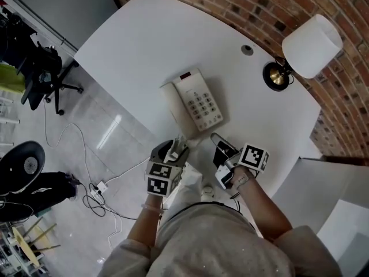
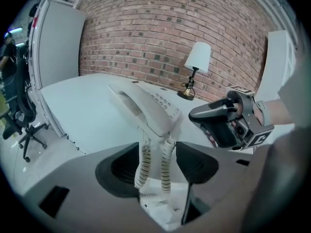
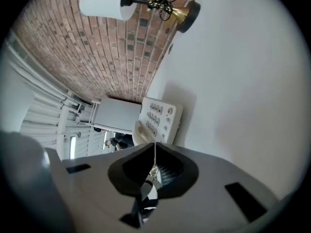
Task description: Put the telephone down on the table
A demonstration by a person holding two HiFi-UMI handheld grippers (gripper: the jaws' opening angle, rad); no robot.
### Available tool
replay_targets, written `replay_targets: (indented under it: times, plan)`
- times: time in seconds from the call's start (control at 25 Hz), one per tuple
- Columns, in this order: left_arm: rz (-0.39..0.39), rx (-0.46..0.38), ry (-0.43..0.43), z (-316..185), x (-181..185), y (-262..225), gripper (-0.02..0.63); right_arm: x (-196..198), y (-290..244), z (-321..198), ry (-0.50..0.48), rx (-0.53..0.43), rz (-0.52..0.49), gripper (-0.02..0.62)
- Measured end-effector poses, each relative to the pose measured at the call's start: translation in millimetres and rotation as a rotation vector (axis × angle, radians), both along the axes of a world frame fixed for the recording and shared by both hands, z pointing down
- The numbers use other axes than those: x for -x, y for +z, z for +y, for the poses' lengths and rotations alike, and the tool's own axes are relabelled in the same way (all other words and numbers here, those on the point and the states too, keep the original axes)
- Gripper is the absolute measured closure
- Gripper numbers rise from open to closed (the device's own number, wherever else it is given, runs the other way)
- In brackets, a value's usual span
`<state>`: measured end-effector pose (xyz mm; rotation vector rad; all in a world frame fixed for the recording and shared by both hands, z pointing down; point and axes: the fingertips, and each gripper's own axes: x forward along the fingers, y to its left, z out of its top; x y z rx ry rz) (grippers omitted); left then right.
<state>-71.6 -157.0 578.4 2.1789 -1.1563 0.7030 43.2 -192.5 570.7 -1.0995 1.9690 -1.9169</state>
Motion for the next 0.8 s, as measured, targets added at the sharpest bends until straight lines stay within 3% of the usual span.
replay_targets:
  times: [0.28,0.44,0.6,0.8]
  plan:
    - [0.029,-0.118,-0.052,4,11,-27,0.388,-4,-25,8,-0.070,-0.171,0.065,0.588]
    - [0.031,-0.207,-0.096,4,16,-50,0.511,-15,-41,11,-0.059,-0.255,0.123,0.589]
    - [0.030,-0.296,-0.141,13,22,-71,0.593,-24,-64,15,-0.084,-0.400,0.256,0.590]
    - [0.040,-0.372,-0.204,23,32,-92,0.600,-29,-86,25,-0.150,-0.562,0.418,0.591]
